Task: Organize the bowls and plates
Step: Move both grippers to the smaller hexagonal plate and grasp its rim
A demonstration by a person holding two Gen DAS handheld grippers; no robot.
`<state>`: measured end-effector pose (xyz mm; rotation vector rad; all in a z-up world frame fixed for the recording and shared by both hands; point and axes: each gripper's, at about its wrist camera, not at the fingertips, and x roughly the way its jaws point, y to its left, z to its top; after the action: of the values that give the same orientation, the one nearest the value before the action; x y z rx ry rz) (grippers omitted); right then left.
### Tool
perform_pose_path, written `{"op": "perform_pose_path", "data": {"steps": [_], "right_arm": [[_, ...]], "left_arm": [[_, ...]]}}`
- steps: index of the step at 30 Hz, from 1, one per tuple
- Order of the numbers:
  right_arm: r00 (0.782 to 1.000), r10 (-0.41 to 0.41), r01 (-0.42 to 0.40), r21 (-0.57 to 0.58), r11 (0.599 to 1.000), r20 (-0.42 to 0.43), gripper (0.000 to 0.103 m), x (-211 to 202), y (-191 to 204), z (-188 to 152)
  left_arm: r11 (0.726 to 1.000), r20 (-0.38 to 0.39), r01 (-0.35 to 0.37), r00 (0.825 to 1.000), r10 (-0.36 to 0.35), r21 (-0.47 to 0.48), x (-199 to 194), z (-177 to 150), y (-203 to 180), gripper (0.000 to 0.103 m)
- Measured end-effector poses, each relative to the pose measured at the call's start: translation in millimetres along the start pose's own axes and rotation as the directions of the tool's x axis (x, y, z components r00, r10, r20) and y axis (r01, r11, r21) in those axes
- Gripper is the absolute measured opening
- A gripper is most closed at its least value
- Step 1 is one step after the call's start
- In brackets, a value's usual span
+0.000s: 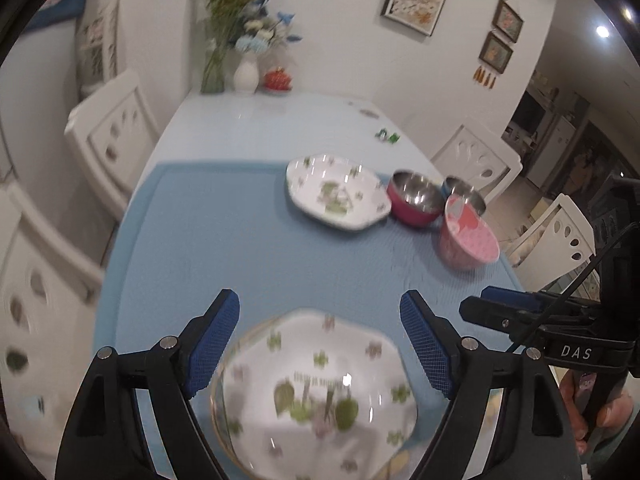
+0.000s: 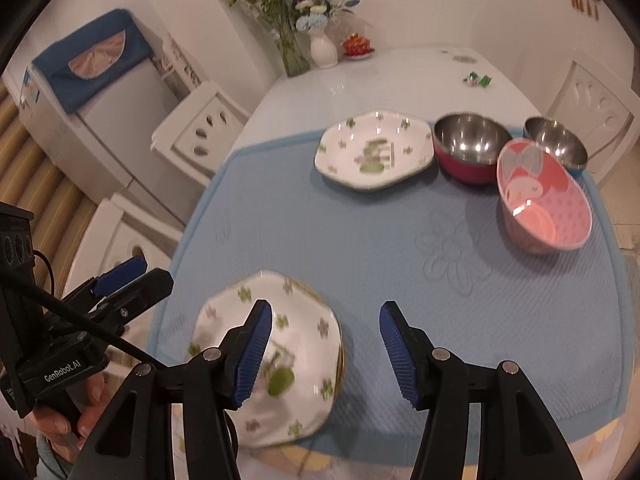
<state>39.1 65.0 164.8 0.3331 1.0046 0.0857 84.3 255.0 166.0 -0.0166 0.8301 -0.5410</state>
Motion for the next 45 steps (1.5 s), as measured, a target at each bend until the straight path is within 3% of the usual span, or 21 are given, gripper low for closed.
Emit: {"op": "perform_pose_path", "data": {"steps": [1, 2, 4, 8, 10, 14, 17, 19, 23, 25, 31, 33, 34, 37, 39, 45], "right_arm": [[1.0, -0.004, 0.004, 0.008, 1.0, 0.016, 0.075, 0, -1, 7], [0.999, -0.016, 0.015, 0.023, 1.0, 0.043, 0.078, 0, -2, 18], [0.998, -0.032, 0.029, 0.042, 0.999, 0.058, 0.079, 5, -6, 31], [0.998, -0.067, 0.066, 0.189, 0.98, 0.002, 0.079, 34, -30, 60], [0.997, -0.071, 0.069, 0.243, 0.968, 0.001, 0.079, 44, -39, 68], [0.983, -0.186, 0.178, 0.277, 0.944, 0.004, 0.079, 66, -49, 89], [0.981, -0.193, 0.19, 0.319, 0.929, -0.021, 0.079, 90, -61, 102], [0.981, -0.187, 0.191, 0.349, 0.917, -0.046, 0.079, 107, -70, 109], [0.979, -0.178, 0.203, 0.396, 0.895, -0.099, 0.079, 143, -86, 115], [0.975, -0.189, 0.221, 0.4, 0.89, -0.117, 0.075, 157, -91, 116], [0.967, -0.209, 0.251, 0.383, 0.889, -0.148, 0.064, 182, -99, 124], [0.97, -0.188, 0.236, 0.395, 0.888, -0.157, 0.058, 191, -103, 126], [0.969, -0.185, 0.236, 0.394, 0.888, -0.162, 0.055, 195, -103, 127], [0.969, -0.165, 0.227, 0.394, 0.891, -0.184, 0.049, 209, -105, 128], [0.97, -0.143, 0.212, 0.401, 0.891, -0.195, 0.048, 214, -107, 127], [0.955, -0.238, 0.277, 0.251, 0.928, -0.175, 0.045, 221, -88, 131]], "left_arm": [[1.0, 0.007, 0.001, 1.0, -0.001, 0.009, 1, 8, 0, 0.083], [1.0, 0.01, 0.001, 1.0, -0.001, 0.019, 4, 17, 0, 0.087], [0.999, -0.015, -0.003, 1.0, 0.003, 0.039, 17, 34, 0, 0.095], [0.995, -0.068, -0.072, 0.995, 0.077, 0.069, 58, 60, 6, 0.095], [0.998, -0.1, -0.051, 0.993, 0.056, 0.048, 79, 70, 13, 0.095], [1.0, -0.12, -0.006, 0.993, 0.009, 0.025, 114, 90, 17, 0.094], [1.0, -0.14, 0.011, 0.99, -0.009, 0.014, 147, 102, 20, 0.093], [1.0, -0.173, 0.023, 0.985, -0.025, -0.014, 171, 107, 26, 0.086], [0.992, -0.245, 0.069, 0.965, -0.094, -0.109, 218, 109, 41, 0.058], [0.987, -0.282, 0.069, 0.953, -0.109, -0.147, 240, 108, 49, 0.054], [0.983, -0.321, 0.047, 0.941, -0.103, -0.177, 279, 107, 61, 0.045], [0.984, -0.344, 0.059, 0.932, -0.114, -0.166, 289, 106, 58, 0.025], [0.986, -0.36, 0.062, 0.926, -0.116, -0.157, 294, 105, 56, 0.021], [0.988, -0.375, 0.059, 0.921, -0.109, -0.144, 305, 102, 53, 0.02], [0.988, -0.362, 0.059, 0.926, -0.108, -0.145, 307, 103, 53, 0.02], [0.985, -0.341, 0.072, 0.932, -0.122, -0.157, 304, 104, 60, 0.017]]}}
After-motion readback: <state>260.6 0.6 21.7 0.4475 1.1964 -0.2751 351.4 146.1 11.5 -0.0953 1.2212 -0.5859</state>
